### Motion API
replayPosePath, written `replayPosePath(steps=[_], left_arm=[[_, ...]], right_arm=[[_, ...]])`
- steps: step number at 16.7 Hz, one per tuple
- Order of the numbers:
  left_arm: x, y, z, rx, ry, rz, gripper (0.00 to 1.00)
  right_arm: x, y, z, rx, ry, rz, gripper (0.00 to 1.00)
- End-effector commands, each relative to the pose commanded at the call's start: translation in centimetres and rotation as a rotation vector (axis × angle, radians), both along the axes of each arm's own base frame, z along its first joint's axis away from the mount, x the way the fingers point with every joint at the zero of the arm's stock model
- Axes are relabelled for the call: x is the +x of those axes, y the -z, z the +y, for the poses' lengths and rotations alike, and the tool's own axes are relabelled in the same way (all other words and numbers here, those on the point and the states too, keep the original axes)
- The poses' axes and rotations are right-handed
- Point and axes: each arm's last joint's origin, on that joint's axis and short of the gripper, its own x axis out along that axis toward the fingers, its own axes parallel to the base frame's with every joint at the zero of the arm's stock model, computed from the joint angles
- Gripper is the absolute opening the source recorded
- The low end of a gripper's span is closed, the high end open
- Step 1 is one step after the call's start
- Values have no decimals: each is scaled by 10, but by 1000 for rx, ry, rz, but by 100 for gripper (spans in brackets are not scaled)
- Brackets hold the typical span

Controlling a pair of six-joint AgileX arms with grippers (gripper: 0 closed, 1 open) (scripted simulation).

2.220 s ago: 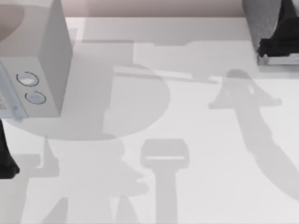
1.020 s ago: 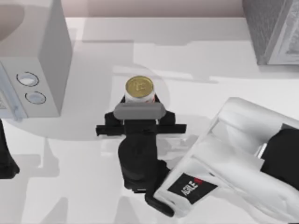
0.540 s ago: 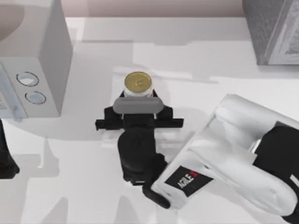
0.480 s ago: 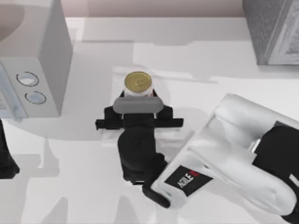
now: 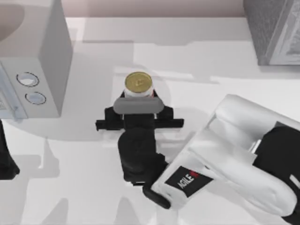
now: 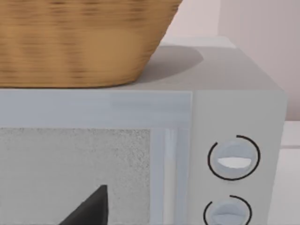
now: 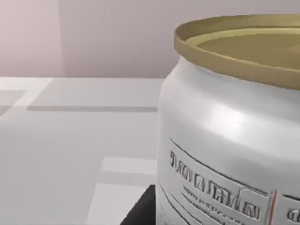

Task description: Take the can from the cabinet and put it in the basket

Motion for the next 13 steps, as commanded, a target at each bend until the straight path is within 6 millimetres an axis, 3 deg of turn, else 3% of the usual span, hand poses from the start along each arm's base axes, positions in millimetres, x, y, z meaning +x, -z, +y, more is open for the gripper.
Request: replayPosePath(steps=[8, 13], left_arm=[[0, 0, 0, 0, 0, 0, 100], [0, 0, 0, 0, 0, 0, 100]], right_arm=[[0, 0, 0, 0, 0, 0, 98], [0, 0, 0, 0, 0, 0, 100]])
